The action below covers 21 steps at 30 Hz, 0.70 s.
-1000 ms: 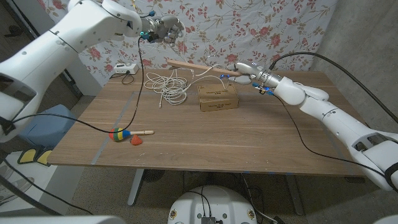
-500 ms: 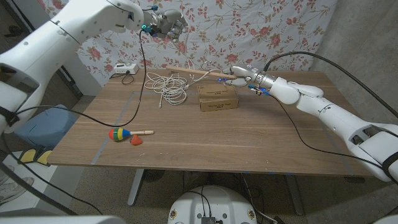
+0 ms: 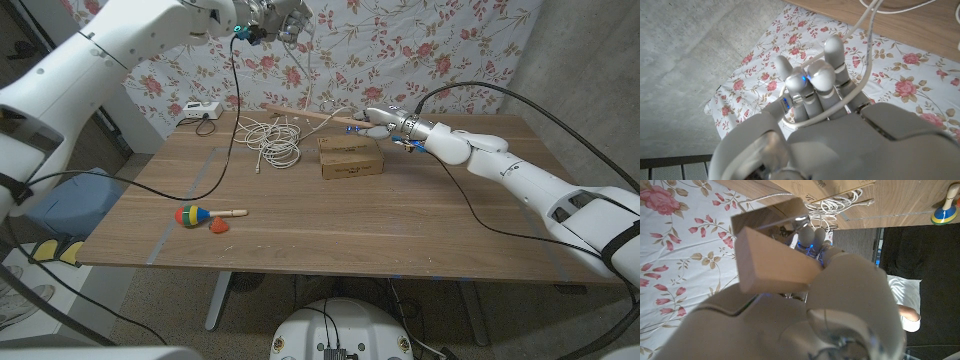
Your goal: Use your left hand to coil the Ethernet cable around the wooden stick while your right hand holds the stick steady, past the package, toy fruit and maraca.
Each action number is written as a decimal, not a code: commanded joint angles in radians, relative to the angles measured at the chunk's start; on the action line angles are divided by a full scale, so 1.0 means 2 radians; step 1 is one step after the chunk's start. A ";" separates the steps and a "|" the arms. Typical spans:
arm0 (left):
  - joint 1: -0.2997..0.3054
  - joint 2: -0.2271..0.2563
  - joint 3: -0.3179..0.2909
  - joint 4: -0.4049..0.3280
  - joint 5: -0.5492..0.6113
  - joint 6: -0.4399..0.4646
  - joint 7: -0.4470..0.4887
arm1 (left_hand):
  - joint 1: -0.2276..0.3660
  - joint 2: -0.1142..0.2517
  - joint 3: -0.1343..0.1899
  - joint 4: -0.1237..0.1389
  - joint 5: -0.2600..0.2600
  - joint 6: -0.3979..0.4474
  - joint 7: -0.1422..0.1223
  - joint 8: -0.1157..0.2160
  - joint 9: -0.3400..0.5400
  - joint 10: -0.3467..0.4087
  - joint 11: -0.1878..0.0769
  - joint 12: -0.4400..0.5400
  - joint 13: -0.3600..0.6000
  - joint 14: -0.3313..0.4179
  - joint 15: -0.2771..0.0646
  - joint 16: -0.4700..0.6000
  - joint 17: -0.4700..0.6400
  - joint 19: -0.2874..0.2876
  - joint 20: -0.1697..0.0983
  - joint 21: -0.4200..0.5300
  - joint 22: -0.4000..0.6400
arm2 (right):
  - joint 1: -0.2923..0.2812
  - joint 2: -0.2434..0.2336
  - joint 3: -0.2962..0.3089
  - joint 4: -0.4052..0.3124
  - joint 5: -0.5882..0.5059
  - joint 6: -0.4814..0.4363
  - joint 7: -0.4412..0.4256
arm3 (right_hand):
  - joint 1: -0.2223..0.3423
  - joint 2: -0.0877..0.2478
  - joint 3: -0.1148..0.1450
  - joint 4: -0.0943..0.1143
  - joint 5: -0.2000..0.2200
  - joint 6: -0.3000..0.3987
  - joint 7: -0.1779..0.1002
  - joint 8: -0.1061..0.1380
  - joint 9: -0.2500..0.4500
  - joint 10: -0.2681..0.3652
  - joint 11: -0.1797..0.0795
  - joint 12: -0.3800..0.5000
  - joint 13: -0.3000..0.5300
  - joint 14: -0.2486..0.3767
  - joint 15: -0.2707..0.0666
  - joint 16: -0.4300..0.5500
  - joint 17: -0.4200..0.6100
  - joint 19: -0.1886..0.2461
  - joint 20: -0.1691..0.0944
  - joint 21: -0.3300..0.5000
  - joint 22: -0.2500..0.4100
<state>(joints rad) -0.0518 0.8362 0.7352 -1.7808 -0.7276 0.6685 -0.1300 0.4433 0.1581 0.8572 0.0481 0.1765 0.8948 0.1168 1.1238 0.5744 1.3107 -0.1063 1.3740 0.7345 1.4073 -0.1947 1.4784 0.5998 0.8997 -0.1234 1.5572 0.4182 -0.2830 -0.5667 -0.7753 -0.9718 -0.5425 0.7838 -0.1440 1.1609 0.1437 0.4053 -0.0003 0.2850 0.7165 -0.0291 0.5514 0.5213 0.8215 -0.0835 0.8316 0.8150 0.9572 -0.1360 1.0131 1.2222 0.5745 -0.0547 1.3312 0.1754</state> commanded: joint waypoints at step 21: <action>0.019 -0.002 -0.016 -0.076 -0.027 -0.051 0.004 | 0.018 0.002 -0.014 -0.004 -0.001 -0.010 0.025 0.001 0.004 -0.002 -0.008 -0.010 0.003 0.002 -0.001 -0.011 -0.004 0.007 -0.009 0.003 -0.006 | 0.025 0.030 -0.028 0.046 0.016 -0.062 -0.019 | 0.002 0.005 -0.001 -0.002 0.002 0.010 -0.006 0.000 0.000 0.003 0.000 -0.001 0.000 0.003 -0.040 -0.002 0.001 0.000 -0.053 0.000 0.002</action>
<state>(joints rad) -0.0139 0.8204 0.7064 -1.8754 -0.7653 0.5593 -0.1239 0.4664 0.1637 0.8334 0.0389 0.1766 0.8893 0.1222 1.1237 0.5798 1.3094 -0.1072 1.3607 0.7478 1.4055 -0.1925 1.4566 0.5936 0.9000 -0.1232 1.5609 0.4049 -0.2450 -0.5211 -0.8191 -0.9067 -0.5220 0.6932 -0.1674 1.1620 0.1426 0.4039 -0.0015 0.2845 0.7167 -0.0293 0.5444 0.5167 0.8215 -0.0835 0.8316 0.8132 0.9572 -0.1360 1.0094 1.2222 0.5747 -0.0549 1.3307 0.1766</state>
